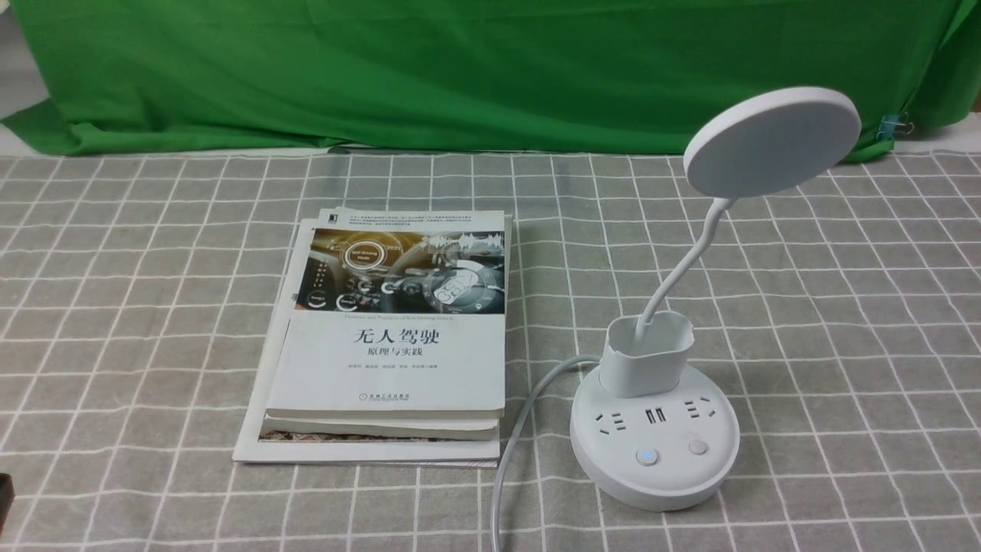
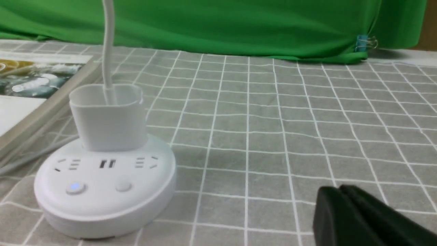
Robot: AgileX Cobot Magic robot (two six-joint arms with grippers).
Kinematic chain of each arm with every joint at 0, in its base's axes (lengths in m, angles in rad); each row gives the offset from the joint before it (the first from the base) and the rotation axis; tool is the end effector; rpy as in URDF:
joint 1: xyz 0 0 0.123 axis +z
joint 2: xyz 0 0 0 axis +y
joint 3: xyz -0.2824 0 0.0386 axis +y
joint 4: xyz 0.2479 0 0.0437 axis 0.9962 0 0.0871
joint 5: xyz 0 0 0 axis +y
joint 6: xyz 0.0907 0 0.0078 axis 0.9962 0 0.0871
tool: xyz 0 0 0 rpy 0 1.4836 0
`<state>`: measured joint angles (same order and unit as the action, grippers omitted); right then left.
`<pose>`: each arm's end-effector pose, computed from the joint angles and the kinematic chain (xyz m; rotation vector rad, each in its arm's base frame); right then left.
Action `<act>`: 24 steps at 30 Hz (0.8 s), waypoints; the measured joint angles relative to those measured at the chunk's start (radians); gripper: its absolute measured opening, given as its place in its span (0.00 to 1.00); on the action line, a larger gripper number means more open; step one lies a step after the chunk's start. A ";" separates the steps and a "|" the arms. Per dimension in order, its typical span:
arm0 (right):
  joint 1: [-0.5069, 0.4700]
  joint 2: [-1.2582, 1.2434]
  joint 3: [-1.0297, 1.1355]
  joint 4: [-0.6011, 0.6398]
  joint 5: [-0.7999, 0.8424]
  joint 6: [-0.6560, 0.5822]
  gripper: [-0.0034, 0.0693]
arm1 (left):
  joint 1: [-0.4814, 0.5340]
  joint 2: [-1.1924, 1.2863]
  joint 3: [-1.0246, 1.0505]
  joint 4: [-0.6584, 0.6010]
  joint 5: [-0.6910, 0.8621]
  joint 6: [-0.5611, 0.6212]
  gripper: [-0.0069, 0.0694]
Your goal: Turn off the desk lamp on the grey coffee tablecloth by hand.
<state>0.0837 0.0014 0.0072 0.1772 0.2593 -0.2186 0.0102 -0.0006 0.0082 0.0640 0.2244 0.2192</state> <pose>0.0549 0.0088 0.1874 -0.1473 1.7417 0.0662 0.0558 0.0019 0.1900 0.2222 1.7060 0.2285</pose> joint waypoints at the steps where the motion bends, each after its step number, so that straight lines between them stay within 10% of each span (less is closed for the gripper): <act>1: 0.000 0.000 0.000 0.000 0.000 0.002 0.10 | 0.000 0.000 0.000 0.000 0.000 0.000 0.12; 24: 0.000 0.000 0.000 0.000 0.000 0.014 0.12 | 0.000 -0.001 0.000 0.000 0.000 0.000 0.12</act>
<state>0.0837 0.0014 0.0072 0.1774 0.2593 -0.2047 0.0102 -0.0018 0.0082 0.0640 0.2244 0.2192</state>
